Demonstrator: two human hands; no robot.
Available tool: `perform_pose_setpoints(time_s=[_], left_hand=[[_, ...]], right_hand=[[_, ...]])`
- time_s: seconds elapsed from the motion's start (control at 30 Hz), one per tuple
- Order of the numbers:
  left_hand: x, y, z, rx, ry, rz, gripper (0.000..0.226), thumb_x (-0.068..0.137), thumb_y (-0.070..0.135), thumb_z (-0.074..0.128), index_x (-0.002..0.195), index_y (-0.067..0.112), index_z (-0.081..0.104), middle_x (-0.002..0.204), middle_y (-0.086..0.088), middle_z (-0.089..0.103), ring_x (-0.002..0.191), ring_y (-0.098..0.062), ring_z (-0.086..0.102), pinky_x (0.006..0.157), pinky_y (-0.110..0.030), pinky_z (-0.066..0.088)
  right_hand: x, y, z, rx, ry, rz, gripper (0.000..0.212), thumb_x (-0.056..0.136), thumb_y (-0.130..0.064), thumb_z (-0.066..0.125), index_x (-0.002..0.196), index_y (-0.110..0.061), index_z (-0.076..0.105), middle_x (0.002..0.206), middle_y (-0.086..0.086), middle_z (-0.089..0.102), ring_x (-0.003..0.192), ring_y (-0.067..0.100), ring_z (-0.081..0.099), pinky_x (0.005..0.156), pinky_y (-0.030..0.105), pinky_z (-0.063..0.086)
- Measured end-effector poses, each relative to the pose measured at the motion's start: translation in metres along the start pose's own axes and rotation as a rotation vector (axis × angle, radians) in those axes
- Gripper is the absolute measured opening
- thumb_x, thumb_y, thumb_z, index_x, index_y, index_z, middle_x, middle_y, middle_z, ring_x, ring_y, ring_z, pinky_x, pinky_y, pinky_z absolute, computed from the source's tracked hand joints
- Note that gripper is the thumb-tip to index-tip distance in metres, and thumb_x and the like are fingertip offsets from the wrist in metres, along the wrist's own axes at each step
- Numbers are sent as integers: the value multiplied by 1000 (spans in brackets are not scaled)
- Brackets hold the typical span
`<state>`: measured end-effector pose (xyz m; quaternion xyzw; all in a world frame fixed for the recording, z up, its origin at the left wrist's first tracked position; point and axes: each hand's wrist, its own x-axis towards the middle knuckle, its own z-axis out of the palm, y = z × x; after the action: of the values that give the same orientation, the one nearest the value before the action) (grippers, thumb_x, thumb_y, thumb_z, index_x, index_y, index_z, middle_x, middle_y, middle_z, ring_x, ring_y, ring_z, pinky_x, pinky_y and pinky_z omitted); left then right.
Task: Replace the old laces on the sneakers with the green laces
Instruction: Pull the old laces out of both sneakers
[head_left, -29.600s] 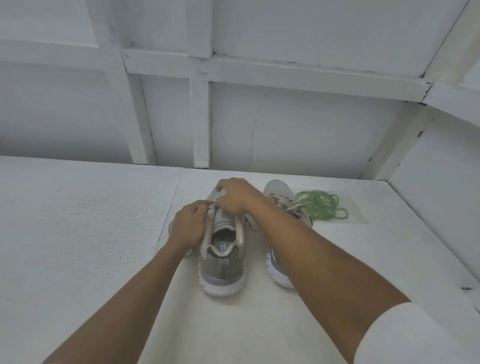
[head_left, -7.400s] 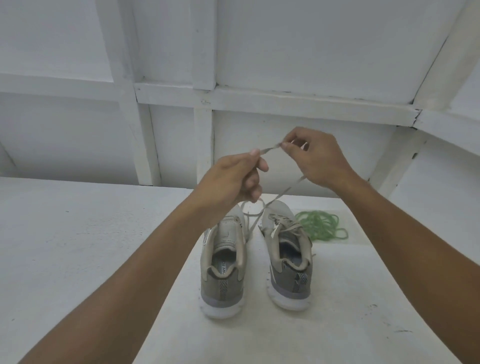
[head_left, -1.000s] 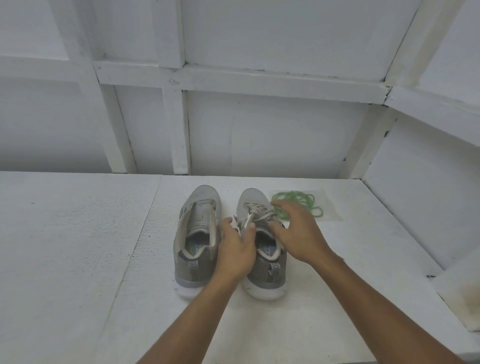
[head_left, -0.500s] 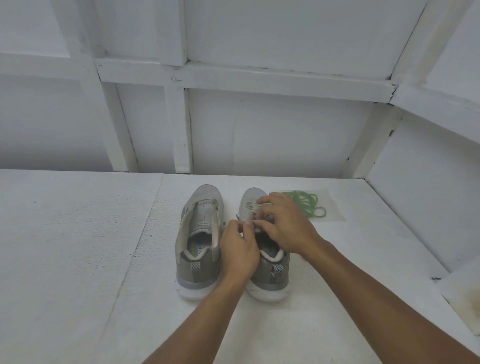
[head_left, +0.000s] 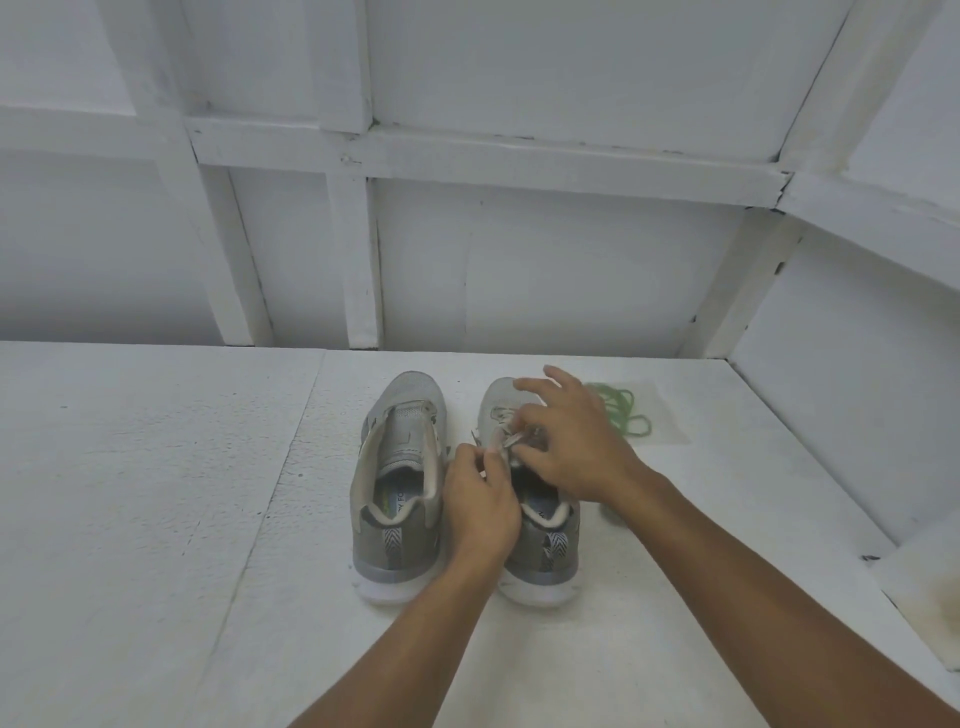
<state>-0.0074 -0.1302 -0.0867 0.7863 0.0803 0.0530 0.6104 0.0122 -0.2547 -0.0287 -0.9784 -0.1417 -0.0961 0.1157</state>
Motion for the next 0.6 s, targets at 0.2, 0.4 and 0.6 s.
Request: perform_pose_setpoints(time_s=[0.2, 0.4, 0.6], left_hand=[[0, 0, 2, 0, 21, -7, 28, 99, 34, 41, 78, 17, 47, 85, -7, 59, 75, -22, 56, 69, -37, 46], [0, 2, 3, -51, 38, -1, 29, 100, 29, 43, 81, 8, 49, 85, -11, 59, 78, -26, 55, 71, -37, 43], [0, 1, 3, -82, 37, 8, 28, 99, 29, 45, 81, 8, 49, 85, -13, 59, 80, -29, 56, 73, -42, 46]], right_hand=[[11, 18, -19, 76, 259, 68, 15, 87, -33, 61, 80, -21, 68, 119, -8, 65, 127, 27, 43, 103, 47, 34], [11, 16, -25, 102, 137, 127, 40, 86, -34, 67, 124, -25, 59, 148, -2, 41, 140, 21, 29, 113, 44, 25], [5, 1, -4, 26, -8, 22, 16, 85, -37, 67, 100, -32, 67, 152, -14, 34, 147, 17, 10, 116, 42, 12]])
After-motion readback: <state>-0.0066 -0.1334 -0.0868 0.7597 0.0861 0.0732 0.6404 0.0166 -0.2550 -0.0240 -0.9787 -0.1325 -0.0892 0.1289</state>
